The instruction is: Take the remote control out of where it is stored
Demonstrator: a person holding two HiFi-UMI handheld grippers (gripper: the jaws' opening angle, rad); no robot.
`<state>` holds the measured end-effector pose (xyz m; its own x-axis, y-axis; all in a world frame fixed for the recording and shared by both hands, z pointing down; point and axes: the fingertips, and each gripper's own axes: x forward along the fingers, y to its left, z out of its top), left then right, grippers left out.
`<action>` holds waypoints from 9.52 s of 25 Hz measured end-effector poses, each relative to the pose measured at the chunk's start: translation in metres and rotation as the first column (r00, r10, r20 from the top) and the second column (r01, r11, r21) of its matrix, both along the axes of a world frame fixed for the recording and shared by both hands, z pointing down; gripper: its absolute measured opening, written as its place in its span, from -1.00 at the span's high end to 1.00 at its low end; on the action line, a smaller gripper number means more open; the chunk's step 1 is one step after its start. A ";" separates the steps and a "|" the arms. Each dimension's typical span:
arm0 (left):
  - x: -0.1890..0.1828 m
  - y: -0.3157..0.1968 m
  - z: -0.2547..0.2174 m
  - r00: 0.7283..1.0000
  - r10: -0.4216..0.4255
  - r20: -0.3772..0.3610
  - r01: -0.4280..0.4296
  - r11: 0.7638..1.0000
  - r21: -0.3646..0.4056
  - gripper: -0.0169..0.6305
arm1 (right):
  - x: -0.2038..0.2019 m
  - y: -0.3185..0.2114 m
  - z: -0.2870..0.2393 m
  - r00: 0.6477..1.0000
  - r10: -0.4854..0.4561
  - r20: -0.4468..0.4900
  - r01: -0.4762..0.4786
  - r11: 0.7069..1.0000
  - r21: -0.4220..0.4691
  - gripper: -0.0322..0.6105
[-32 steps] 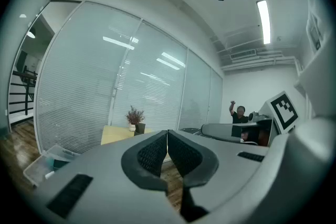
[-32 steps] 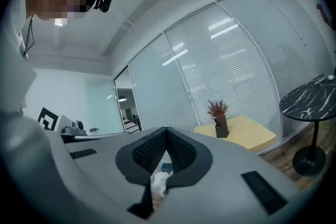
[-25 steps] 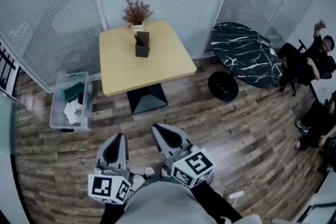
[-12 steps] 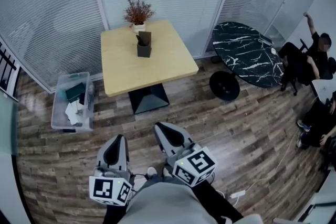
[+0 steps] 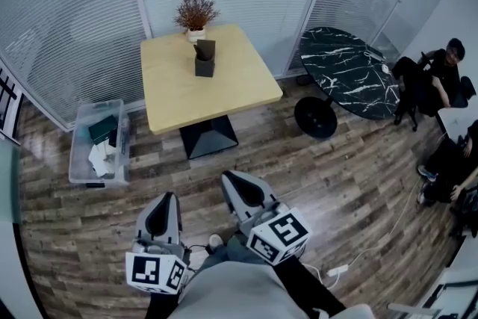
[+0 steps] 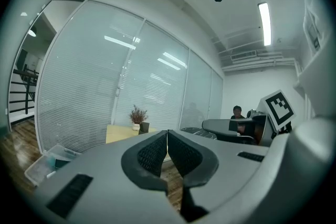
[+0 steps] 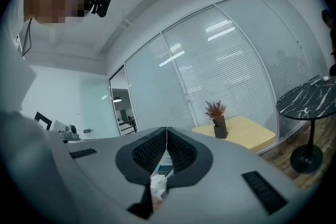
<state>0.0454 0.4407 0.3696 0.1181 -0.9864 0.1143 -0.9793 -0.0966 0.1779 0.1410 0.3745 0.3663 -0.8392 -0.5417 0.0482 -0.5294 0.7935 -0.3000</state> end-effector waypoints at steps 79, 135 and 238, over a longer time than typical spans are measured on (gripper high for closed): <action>-0.152 -0.394 0.020 0.999 0.033 0.027 -0.031 0.998 -0.050 0.92 | -0.140 -0.394 0.019 0.999 0.033 -0.024 -0.034 0.999 -0.025 0.89; -0.145 -0.572 0.094 0.995 0.072 -0.063 -0.083 0.978 -0.193 0.92 | -0.144 -0.550 0.042 0.999 -0.015 -0.038 0.011 0.994 -0.107 0.89; -0.122 -0.624 0.201 0.934 0.318 -0.161 -0.350 0.906 -0.237 0.37 | -0.137 -0.562 0.060 0.988 0.090 -0.122 -0.106 0.985 -0.134 0.89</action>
